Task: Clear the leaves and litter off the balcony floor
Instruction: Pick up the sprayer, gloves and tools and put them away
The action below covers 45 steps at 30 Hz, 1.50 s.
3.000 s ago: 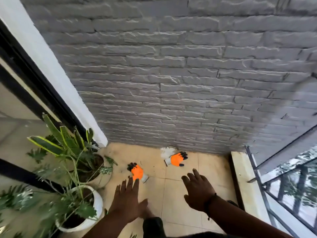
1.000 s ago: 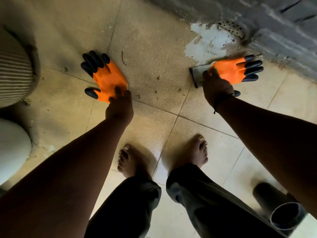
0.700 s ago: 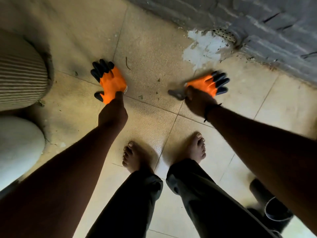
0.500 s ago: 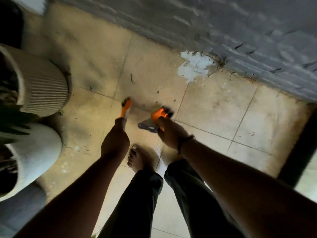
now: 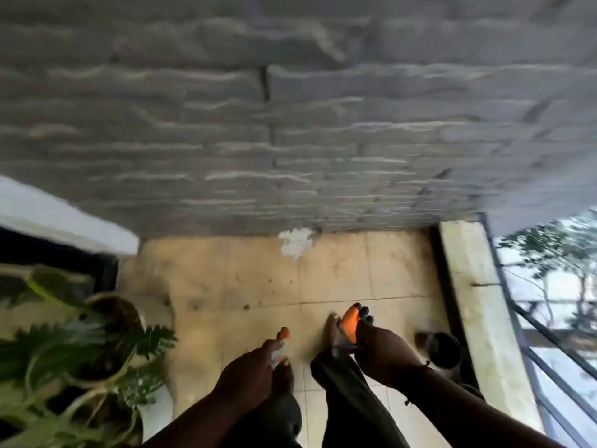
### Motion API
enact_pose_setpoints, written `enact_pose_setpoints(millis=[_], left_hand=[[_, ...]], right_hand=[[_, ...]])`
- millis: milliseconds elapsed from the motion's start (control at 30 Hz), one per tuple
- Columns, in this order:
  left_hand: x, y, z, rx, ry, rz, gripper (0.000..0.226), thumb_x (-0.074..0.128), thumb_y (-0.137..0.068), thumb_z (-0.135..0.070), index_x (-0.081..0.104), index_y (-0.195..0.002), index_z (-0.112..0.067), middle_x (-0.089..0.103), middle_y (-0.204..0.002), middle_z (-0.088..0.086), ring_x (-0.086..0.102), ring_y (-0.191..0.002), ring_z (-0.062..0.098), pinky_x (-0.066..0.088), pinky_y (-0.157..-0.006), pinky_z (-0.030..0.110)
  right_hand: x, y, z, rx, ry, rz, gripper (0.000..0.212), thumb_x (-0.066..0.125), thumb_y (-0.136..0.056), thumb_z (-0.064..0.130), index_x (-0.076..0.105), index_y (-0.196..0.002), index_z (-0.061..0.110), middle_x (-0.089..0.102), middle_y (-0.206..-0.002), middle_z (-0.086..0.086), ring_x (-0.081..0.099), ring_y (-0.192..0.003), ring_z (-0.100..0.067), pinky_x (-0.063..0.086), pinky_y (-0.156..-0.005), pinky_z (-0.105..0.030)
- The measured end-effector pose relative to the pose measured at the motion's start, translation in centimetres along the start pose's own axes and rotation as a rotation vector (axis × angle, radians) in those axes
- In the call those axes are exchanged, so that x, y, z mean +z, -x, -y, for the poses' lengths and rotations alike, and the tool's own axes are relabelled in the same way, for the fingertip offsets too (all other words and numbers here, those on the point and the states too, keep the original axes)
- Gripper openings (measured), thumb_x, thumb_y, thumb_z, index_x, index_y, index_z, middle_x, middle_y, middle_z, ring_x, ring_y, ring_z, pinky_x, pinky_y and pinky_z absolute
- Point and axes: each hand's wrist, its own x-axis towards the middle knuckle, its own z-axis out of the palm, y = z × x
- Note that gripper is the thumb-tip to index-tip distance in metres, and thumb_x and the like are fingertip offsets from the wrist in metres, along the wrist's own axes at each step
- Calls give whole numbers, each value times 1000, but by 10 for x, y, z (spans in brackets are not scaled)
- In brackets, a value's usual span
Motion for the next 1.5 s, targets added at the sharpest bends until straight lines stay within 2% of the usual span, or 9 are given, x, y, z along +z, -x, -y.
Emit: enact_pose_setpoints(millis=[133, 333, 433, 600, 700, 867, 1000, 1267, 1500], left_hand=[[-48, 35, -62, 209, -277, 3, 36, 37, -98, -17, 39, -133, -27, 58, -129, 1, 58, -109, 25, 43, -79, 32], [-49, 69, -172, 536, -512, 67, 7, 48, -98, -38, 52, -96, -32, 58, -110, -10, 58, -103, 15, 48, -91, 34], [-19, 98, -237, 727, -671, 112, 25, 51, -98, -43, 43, -76, -35, 46, -97, -14, 56, -110, 13, 42, -90, 26], [82, 174, -336, 998, -917, 209, 14, 54, -93, -52, 60, -99, -41, 60, -121, -9, 56, -117, 13, 42, -89, 22], [158, 236, -377, 1096, -1023, 271, 10, 58, -90, -47, 64, -87, -39, 66, -99, -17, 61, -94, 2, 48, -78, 20], [309, 345, -404, 1183, -1107, 501, 23, 59, -95, -30, 61, -73, -28, 61, -58, -33, 59, -57, -11, 41, -53, 10], [427, 395, -416, 1385, -1259, 561, 12, 56, -90, -38, 64, -86, -30, 71, -79, -8, 63, -68, -2, 50, -69, 23], [568, 500, -424, 1586, -1262, 931, 21, 56, -97, -20, 67, -80, -23, 63, -63, -27, 59, -63, -4, 41, -55, 12], [691, 553, -450, 1744, -1376, 1115, 16, 52, -98, -27, 66, -99, -33, 64, -83, -21, 57, -79, -9, 38, -67, 5]], right_hand=[[-14, 82, -12, 161, -217, -286, 9, 49, -86, 29, 40, -84, 27, 67, -92, -1, 64, -94, -29, 43, -67, -34], [18, 224, -46, 358, -499, -717, 27, 43, -91, 49, 40, -81, 24, 64, -92, -2, 61, -88, -27, 45, -69, -36], [57, 285, -74, 441, -670, -774, 44, 38, -87, 66, 47, -85, 23, 68, -87, -3, 64, -80, -25, 49, -69, -31], [144, 409, -124, 618, -892, -915, 32, 45, -92, 52, 64, -101, 28, 72, -106, -1, 66, -100, -21, 47, -79, -28], [217, 473, -157, 790, -916, -1002, 42, 40, -99, 51, 67, -102, 18, 70, -110, -8, 62, -105, -27, 44, -78, -30], [360, 579, -193, 1011, -1007, -928, 23, 61, -85, 43, 62, -72, 24, 72, -102, -4, 66, -94, -21, 35, -63, -27], [463, 654, -203, 1237, -1127, -914, 16, 69, -73, 38, 68, -87, 30, 72, -96, 5, 66, -90, -17, 45, -68, -27], [587, 728, -197, 1561, -1314, -852, 20, 47, -92, 21, 42, -73, 26, 68, -111, -1, 55, -90, -21, 32, -63, -25], [623, 768, -203, 1794, -1595, -904, 18, 43, -96, 29, 60, -91, 30, 67, -105, 7, 61, -106, -17, 41, -79, -25]])
